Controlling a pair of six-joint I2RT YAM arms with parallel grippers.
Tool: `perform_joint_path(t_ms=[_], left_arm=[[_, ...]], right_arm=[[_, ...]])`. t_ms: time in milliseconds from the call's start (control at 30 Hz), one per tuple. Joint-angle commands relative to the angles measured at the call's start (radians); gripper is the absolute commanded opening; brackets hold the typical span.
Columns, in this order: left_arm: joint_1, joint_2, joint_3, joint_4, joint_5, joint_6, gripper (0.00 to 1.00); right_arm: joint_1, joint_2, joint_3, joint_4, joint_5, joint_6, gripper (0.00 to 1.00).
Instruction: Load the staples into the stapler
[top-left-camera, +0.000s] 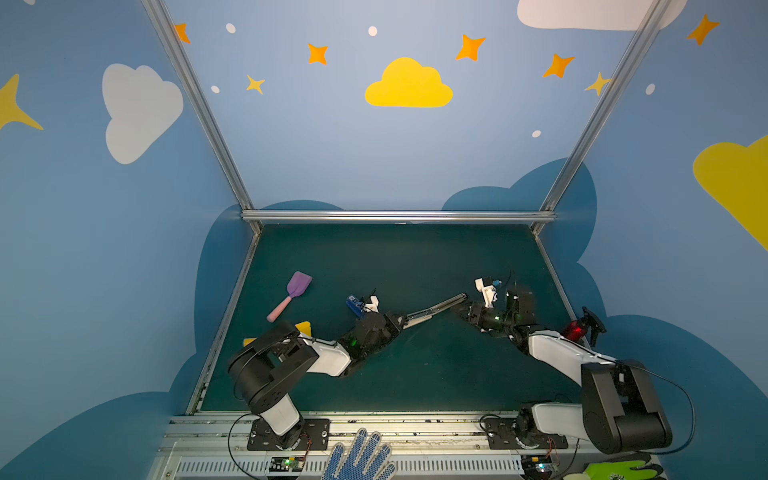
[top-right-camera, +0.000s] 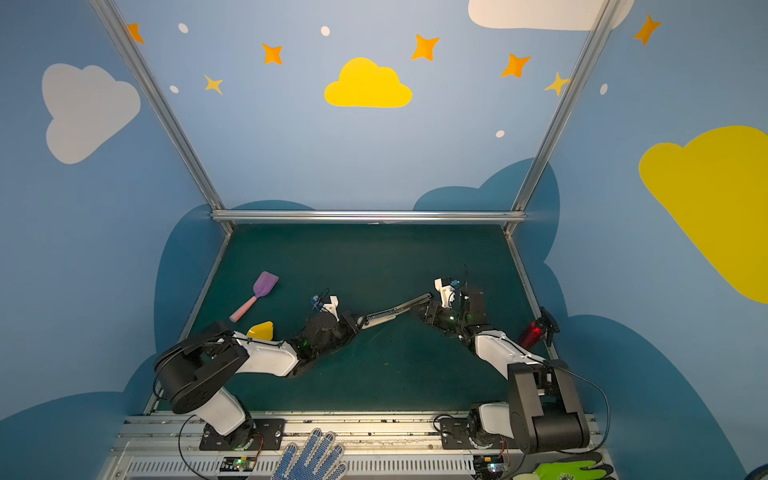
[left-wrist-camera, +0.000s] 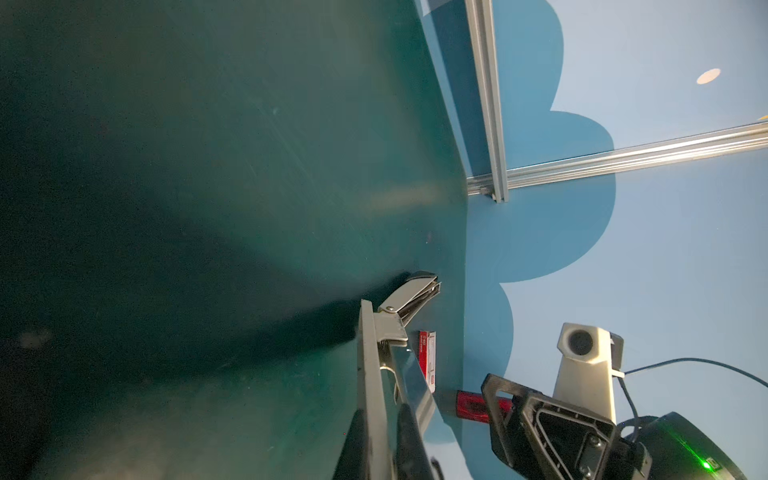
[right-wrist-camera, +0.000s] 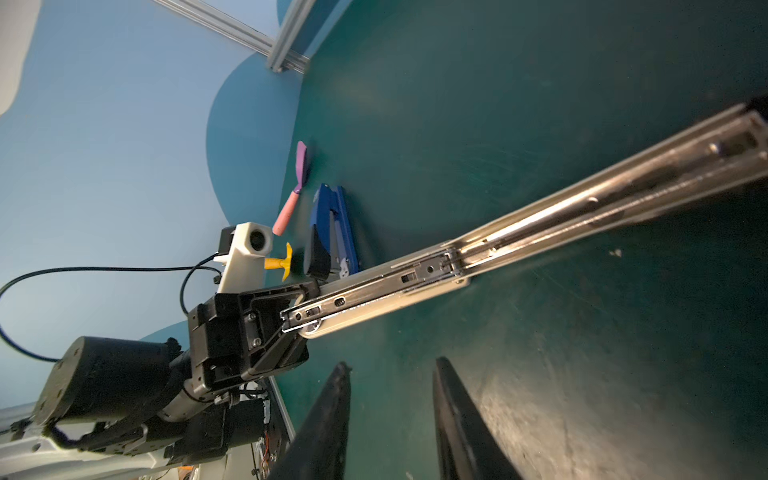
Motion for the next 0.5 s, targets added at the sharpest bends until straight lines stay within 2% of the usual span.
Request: perform_joint_path(t_ms=[0,133,267,433,467], left_arm=[[-0.003,0.01,0.017,0.031,-0.015,-0.037,0.04],[-0.004,-0.009,0.032,-0.087,-0.023,-0.041,0.09],[-0.004,-0.031,0.044,-0.187,-0.031,-0.046,0.28],[-0.004,-0.039,0.053,-0.24,-0.025,-0.027,0.3],[-0.004,-0.039,0.051,-0.241,-0.026,-0.027,0.27]], right_arm=[[-0.008,0.037,0.043,-0.123,0.044,-0.035,0.35],[-0.005,0.084,0.055,-0.159,0.054,-0.049,0.37],[-0.003,0.133,0.076,-0.185,0.075,-0.06,0.38],[-0.005,0.205,0.101,-0.136,0.083,-0.044,0.38],[-0.003,0.22,0.108,-0.122,0.083,-0.039,0.38]])
